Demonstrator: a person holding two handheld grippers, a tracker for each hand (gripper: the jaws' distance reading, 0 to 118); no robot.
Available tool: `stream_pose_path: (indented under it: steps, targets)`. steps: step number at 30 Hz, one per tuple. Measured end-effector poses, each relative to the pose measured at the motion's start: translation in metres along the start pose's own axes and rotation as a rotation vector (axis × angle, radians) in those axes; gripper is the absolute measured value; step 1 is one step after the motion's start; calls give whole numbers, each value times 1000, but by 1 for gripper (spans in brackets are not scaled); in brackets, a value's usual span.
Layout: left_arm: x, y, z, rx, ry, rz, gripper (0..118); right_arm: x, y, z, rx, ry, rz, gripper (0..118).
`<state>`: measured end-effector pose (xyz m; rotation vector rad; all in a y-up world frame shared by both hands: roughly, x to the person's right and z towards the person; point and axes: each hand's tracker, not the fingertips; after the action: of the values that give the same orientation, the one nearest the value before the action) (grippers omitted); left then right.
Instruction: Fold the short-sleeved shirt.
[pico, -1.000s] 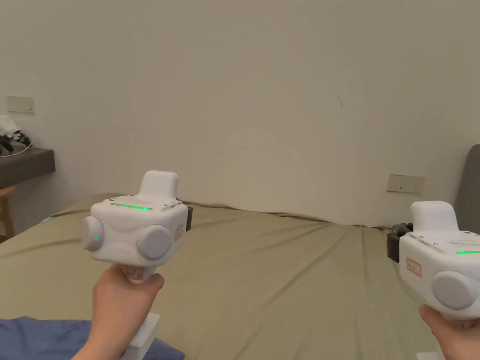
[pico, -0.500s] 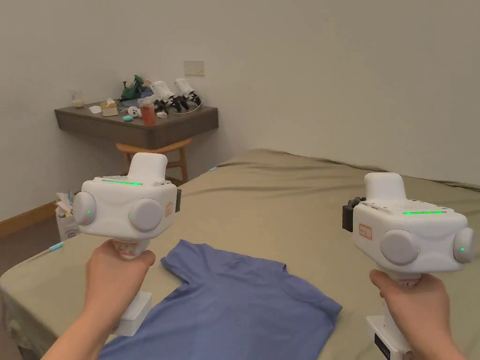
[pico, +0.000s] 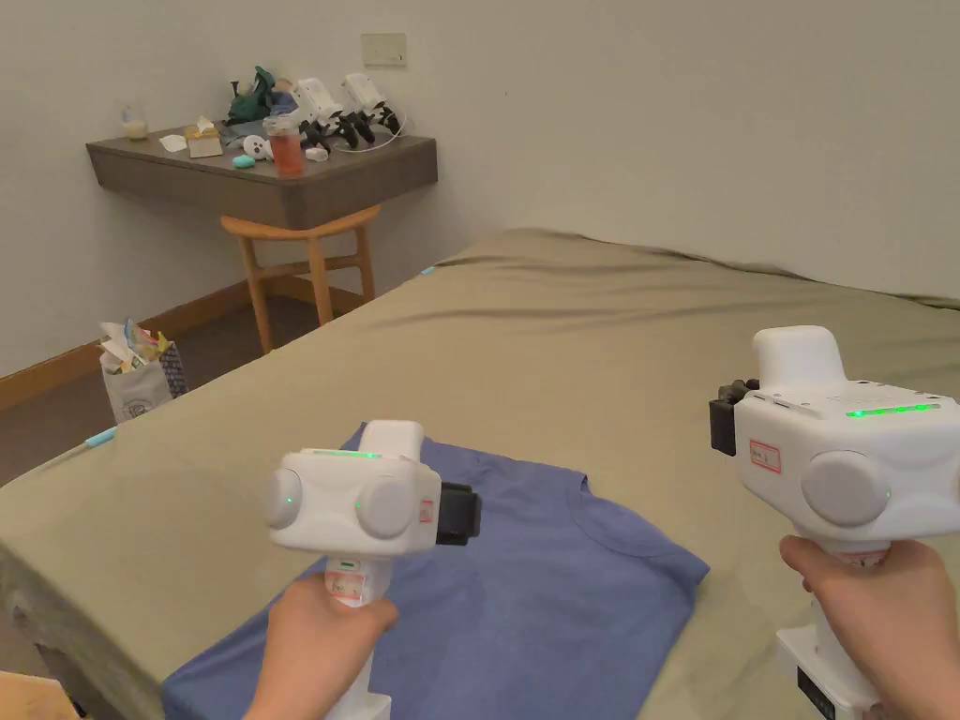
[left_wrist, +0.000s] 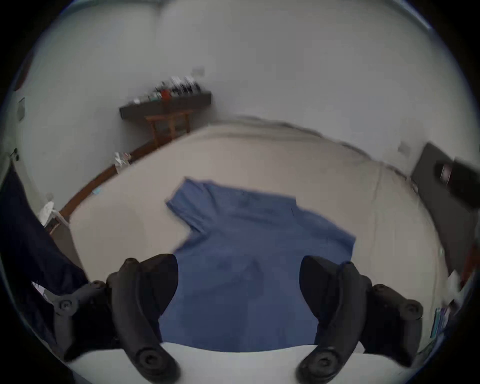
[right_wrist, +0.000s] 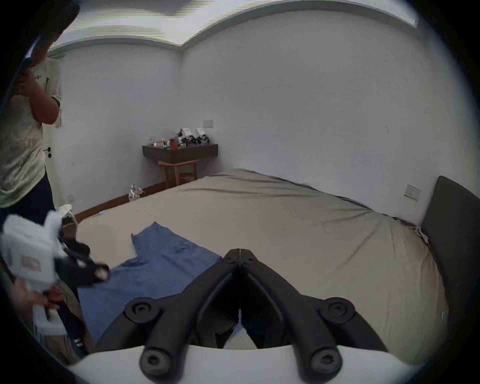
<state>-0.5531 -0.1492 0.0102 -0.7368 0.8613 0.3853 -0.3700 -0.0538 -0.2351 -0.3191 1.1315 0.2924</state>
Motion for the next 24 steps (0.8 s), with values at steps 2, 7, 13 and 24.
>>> stream_pose_path:
  steps: [2, 7, 13, 24]
  targets:
    - [14, -12, -43, -81, -41, -25, 105, 10, -10, -12, -21, -27, 19, 2]
    - [39, -42, -124, -237, -65, -33, 105, 35, -35, -47, -89, -43, 28, 2]
    - [44, -65, -124, -128, -86, -179, 85, 53, -61, -74, -135, -33, 11, 2]
    - [-7, -50, -112, -123, -246, 116, 2, 86, -83, -54, -145, -28, -83, 2]
